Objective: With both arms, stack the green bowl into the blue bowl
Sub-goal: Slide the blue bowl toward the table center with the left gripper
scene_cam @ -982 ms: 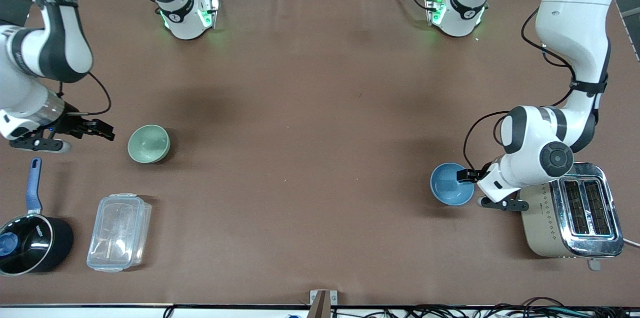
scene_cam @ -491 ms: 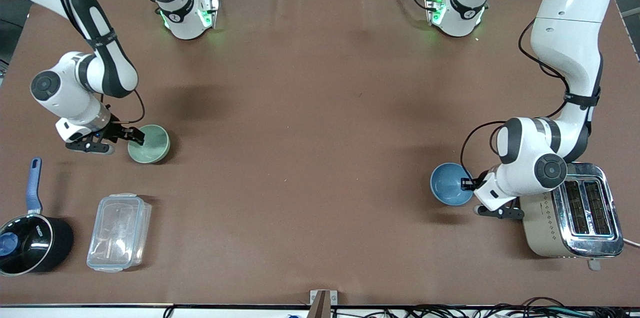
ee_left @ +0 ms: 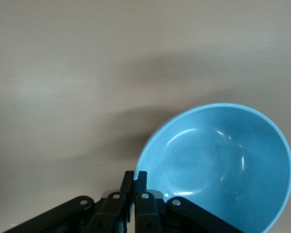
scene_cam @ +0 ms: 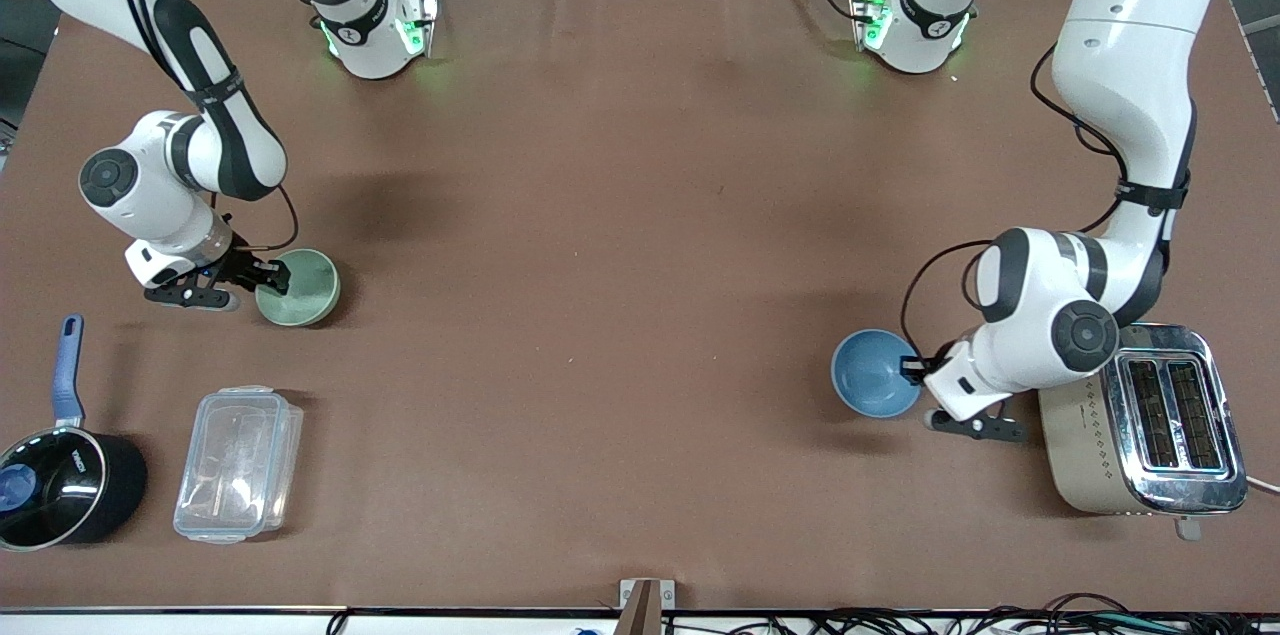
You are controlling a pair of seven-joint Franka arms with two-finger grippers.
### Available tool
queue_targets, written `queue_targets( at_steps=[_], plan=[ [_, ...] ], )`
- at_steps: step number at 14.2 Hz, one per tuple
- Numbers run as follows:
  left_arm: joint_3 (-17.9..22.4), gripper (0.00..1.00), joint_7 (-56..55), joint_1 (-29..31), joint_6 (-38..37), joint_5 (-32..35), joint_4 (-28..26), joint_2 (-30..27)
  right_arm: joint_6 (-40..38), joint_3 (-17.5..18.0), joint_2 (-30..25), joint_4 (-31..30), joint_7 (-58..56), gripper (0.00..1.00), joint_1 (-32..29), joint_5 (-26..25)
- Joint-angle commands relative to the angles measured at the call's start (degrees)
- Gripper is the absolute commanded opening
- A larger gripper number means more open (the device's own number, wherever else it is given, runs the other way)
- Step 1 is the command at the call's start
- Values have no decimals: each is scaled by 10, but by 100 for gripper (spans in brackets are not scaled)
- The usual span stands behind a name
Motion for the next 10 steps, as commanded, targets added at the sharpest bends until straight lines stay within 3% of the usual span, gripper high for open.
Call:
queue_targets(
  at_steps=[1,3,6,8,10],
  plan=[
    [-62,0,-41,-3,-42,3,16,-29,12,5,-4,-11,8,30,-3,4],
    [-102,0,-129,-31,-65,9,40,-26,11,5,-3,-8,32,0,-2,5],
    [-99,0,-227,-128,-59,6,52,-5,-35,6,-17,11,50,0,8,5],
    [-98,0,-285,-178,-58,7,89,31,-146,7,-46,62,55,0,12,5],
    [-88,0,-337,-231,-37,17,92,55,-268,9,-63,133,74,0,26,6]
  ],
)
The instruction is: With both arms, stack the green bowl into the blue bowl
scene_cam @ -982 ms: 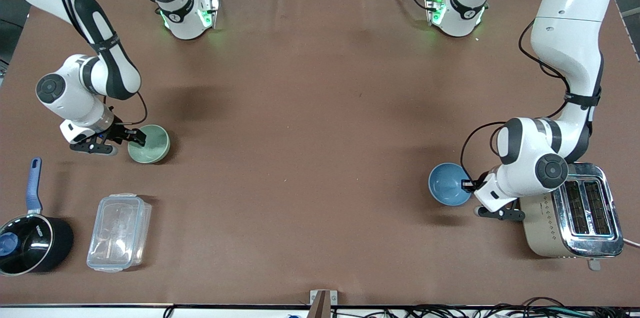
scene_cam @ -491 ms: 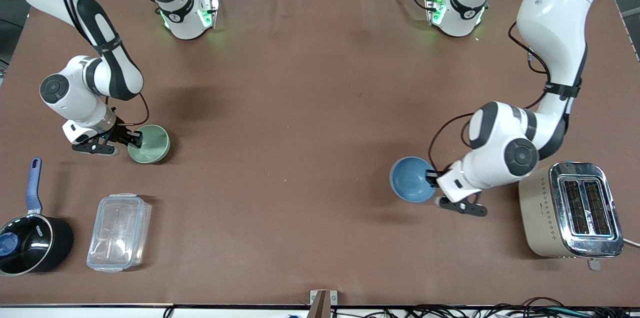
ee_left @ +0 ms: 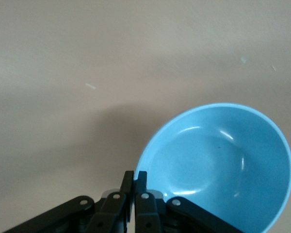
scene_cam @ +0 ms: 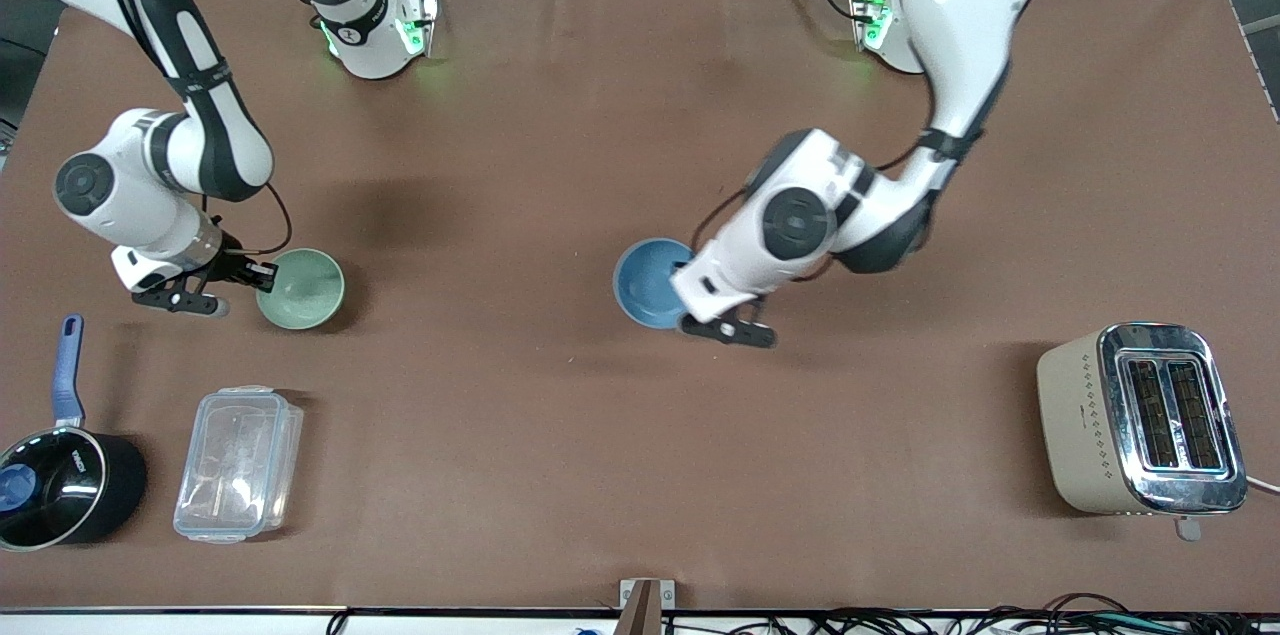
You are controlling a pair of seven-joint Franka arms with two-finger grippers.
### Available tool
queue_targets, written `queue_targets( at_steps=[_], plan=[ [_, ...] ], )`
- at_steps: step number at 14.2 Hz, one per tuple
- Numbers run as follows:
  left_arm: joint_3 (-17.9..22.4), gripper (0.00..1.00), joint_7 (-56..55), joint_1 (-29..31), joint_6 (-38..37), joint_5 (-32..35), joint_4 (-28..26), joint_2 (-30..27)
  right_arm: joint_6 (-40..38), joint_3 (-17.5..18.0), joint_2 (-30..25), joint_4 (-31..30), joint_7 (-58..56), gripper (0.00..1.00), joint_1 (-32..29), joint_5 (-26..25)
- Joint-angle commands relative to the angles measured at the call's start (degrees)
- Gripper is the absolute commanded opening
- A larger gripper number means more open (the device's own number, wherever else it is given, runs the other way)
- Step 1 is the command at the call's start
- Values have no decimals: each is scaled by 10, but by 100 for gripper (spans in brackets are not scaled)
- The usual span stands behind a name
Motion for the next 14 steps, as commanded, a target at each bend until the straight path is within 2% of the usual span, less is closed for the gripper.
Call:
queue_targets(
  at_steps=[1,3,5,6,7,8,9,12,14],
  plan=[
    [25,0,-61,-63,32,21,34,54,-147,3,-31,93,36,0,24,15],
    [56,0,-85,-107,66,23,34,75,-228,3,-30,159,63,0,61,58],
    [79,1,-95,-135,77,23,33,82,-249,3,-29,185,112,0,92,68],
    [85,7,-96,-140,78,23,33,81,-248,3,-29,191,143,0,116,69],
    [85,25,-97,-139,78,23,34,81,-247,3,-28,197,175,0,138,74],
    [85,52,-97,-138,78,23,34,78,-245,3,-26,202,197,0,159,84],
    [86,100,-93,-135,78,24,34,73,-243,3,-26,202,214,0,180,97],
    [103,100,-91,-114,44,37,35,3,-223,3,-26,202,264,0,239,101],
    [108,100,-87,-70,-8,44,35,-57,-201,2,-22,200,308,0,285,101]
  ],
)
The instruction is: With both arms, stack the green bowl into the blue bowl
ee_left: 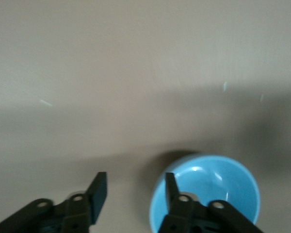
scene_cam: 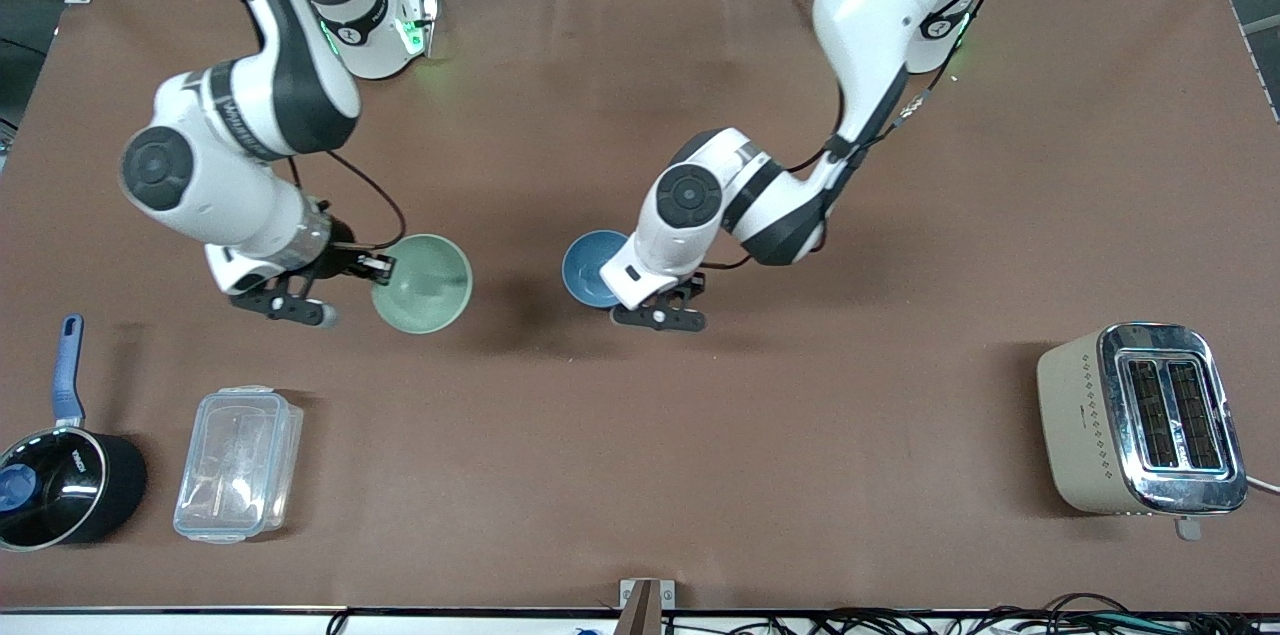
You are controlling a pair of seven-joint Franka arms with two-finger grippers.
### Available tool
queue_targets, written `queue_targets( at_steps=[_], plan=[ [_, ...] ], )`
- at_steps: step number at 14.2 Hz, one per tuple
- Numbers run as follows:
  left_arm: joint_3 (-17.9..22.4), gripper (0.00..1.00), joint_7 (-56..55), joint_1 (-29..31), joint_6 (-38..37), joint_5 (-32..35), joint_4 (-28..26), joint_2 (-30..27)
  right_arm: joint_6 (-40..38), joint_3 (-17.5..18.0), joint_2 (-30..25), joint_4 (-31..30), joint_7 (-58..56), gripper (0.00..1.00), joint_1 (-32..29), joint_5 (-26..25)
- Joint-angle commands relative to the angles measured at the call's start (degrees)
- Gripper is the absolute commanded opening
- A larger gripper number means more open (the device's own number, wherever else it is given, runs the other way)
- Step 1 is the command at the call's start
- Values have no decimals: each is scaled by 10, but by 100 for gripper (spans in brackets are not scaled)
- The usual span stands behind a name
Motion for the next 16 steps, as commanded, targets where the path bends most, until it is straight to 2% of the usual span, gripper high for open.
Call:
queue_targets(
  at_steps=[1,4,6,10,12,16],
  plan=[
    [4,100,1,65,-88,37,-21,-114,28,-7,8,3,66,0,59,10],
    [3,100,22,113,-166,91,-21,-188,58,-7,21,-3,127,0,111,8],
    [2,100,52,144,-204,91,-20,-223,122,-7,32,-35,170,0,151,6],
    [-1,100,141,211,-267,80,-19,-289,201,-8,59,-73,213,0,194,5],
    [0,100,212,249,-288,42,-20,-319,252,-7,67,-99,221,0,203,5],
    [1,100,303,299,-346,12,-20,-359,265,-7,80,-105,244,0,224,5]
  ],
)
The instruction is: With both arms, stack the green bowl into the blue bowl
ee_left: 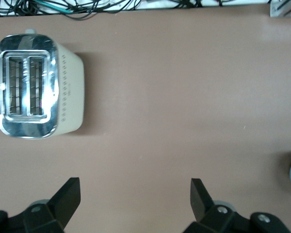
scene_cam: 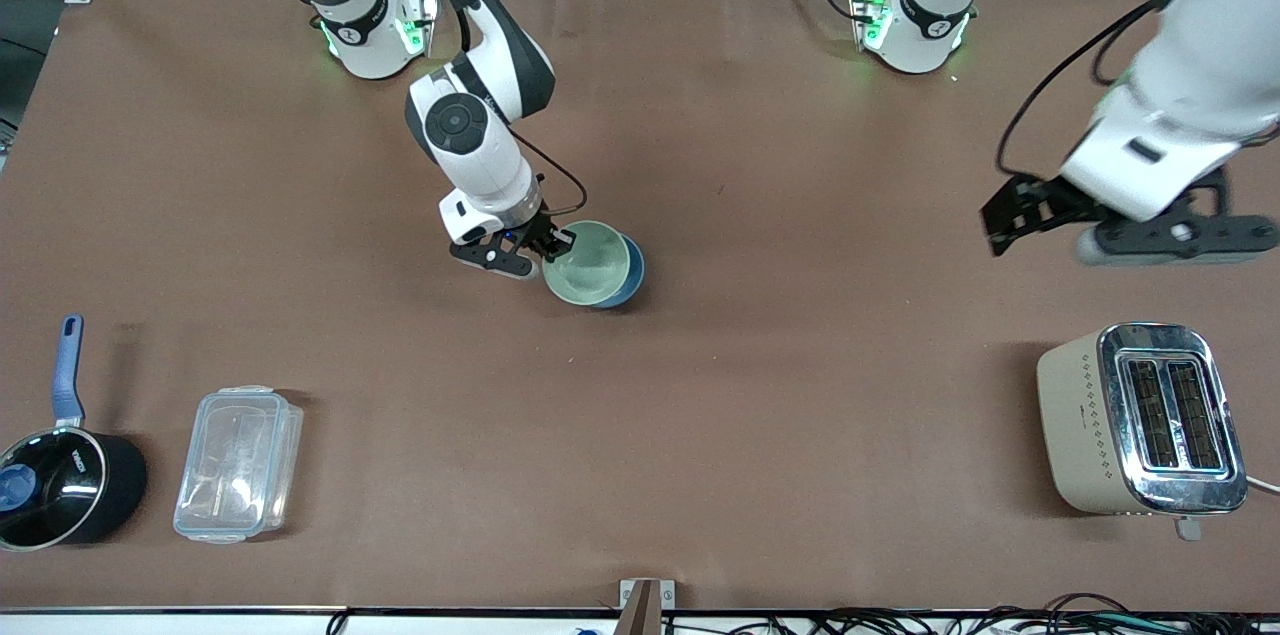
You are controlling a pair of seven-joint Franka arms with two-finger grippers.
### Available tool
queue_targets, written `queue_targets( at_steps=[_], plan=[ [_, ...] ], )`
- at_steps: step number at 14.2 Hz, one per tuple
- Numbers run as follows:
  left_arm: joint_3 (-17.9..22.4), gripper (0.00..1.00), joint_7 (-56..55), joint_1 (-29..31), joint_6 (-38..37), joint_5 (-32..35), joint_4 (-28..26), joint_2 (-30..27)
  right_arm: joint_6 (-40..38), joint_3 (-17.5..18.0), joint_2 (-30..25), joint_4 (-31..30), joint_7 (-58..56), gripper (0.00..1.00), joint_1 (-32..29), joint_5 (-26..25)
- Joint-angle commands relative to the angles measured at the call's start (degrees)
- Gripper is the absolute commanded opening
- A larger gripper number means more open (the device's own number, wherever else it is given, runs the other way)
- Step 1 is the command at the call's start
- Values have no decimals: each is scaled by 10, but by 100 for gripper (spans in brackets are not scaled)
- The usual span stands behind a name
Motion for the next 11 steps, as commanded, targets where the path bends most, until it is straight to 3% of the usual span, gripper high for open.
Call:
queue_targets(
  at_steps=[1,5,7,11],
  plan=[
    [-1,100,56,20,-25,-17,-21,-41,8,-6,-4,-10,15,0,22,5],
    [70,100,113,-2,-62,-46,-46,-75,15,-6,8,-7,20,1,23,5],
    [82,100,127,-4,-56,-51,-82,-97,19,-6,16,-3,21,2,23,5],
    [81,100,120,-7,-55,-49,-81,-95,41,-6,32,3,24,2,23,6]
  ],
)
